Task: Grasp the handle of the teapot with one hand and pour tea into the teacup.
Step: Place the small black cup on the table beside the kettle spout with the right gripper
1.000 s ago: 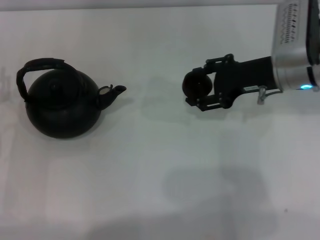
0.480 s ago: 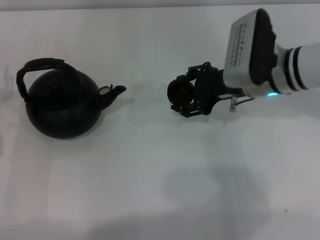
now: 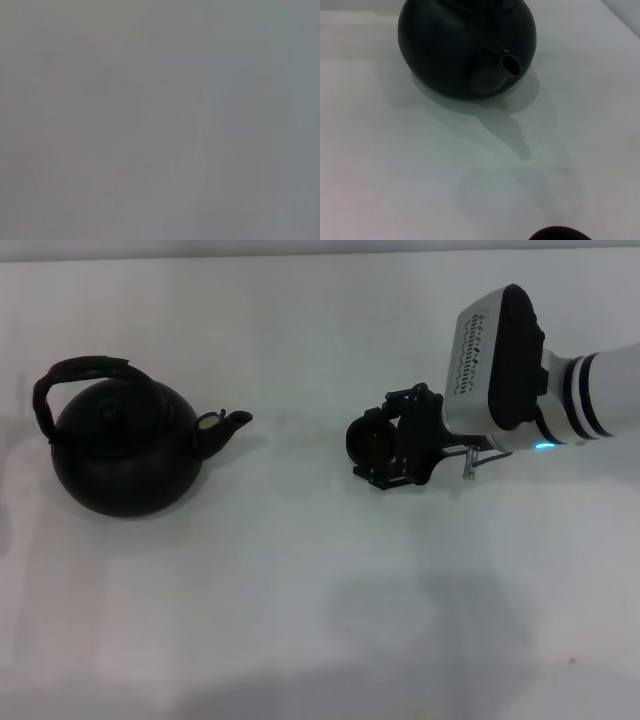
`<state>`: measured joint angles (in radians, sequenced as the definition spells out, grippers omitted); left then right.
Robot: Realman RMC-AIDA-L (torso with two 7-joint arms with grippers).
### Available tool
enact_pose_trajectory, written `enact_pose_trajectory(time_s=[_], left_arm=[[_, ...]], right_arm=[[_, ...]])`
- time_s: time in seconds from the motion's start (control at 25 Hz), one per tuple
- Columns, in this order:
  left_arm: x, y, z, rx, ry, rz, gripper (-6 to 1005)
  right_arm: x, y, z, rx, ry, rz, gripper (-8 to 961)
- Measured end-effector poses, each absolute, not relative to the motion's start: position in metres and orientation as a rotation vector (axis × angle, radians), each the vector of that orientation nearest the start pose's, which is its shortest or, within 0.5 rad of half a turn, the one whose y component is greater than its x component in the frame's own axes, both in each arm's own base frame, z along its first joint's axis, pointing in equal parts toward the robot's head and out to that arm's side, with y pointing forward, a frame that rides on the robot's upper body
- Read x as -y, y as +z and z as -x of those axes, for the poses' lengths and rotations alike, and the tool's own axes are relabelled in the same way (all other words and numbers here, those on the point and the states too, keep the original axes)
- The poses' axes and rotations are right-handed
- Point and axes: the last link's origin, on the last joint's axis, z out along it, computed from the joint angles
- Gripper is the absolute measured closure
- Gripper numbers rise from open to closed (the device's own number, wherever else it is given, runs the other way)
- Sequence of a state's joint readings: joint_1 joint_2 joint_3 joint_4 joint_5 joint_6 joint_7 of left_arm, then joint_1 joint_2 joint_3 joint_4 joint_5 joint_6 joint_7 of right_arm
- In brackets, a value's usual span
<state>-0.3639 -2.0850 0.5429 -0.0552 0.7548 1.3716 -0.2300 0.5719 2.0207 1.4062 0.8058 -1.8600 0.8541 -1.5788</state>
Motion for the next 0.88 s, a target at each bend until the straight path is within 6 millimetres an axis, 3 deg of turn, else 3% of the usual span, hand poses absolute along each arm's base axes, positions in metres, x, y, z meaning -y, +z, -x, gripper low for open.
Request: enact_pose_trajectory(time_s=[0.88], left_arm=[[-0.2825, 0.0188, 0.3719, 0.586, -0.697, 1.385, 451]], right_arm=[[-0.3551, -0.0933, -0.2329, -0.104, -0.117, 2.841, 217]])
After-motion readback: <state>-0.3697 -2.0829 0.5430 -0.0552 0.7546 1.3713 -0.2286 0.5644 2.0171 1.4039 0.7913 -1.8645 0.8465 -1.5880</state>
